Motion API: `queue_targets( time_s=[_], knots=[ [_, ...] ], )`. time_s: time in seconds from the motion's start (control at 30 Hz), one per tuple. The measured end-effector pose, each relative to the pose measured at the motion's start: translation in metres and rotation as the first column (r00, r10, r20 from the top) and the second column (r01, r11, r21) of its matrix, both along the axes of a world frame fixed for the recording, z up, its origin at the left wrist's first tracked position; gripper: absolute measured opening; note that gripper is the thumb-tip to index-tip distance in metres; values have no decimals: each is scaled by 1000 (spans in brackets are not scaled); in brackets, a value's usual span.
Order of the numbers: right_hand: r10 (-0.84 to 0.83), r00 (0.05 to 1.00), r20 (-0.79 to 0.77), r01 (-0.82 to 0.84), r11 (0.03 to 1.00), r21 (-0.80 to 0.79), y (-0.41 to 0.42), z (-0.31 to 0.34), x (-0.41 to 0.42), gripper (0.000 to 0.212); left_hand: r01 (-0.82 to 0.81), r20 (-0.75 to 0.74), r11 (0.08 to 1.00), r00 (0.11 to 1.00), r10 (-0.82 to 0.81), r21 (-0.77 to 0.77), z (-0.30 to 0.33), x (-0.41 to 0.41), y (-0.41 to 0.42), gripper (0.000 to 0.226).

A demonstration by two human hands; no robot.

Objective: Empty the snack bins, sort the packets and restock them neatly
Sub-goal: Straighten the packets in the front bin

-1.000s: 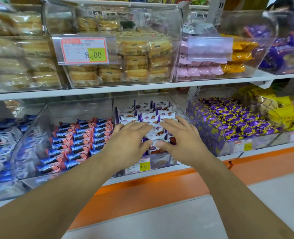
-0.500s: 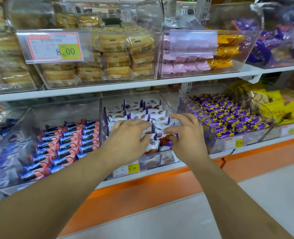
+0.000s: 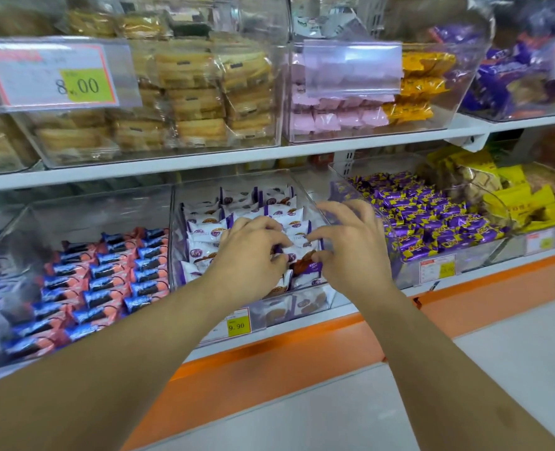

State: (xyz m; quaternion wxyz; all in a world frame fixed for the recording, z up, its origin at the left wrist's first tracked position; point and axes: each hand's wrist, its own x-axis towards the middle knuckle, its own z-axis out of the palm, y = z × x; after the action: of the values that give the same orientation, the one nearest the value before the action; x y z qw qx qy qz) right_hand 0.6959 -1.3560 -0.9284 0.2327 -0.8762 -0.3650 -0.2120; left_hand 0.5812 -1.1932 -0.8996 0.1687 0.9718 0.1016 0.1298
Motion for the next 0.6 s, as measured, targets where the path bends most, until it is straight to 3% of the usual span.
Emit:
queue_targets(
  time_s=[0.23, 0.37, 0.6],
  knots=[
    [-10, 1000, 16, 10, 1000, -2, 5, -4, 1, 33, 22, -82, 998, 996, -18, 53, 3, -2, -2, 34],
    [50, 999, 6, -50, 998, 23, 1, -3, 2, 44, 32, -65, 999, 997, -32, -2, 5, -7, -2, 42],
    [-34, 997, -65, 33, 999, -9, 1, -8, 3, 38, 32, -97, 997, 995, -39, -66, 2, -15, 5, 63]
  ],
)
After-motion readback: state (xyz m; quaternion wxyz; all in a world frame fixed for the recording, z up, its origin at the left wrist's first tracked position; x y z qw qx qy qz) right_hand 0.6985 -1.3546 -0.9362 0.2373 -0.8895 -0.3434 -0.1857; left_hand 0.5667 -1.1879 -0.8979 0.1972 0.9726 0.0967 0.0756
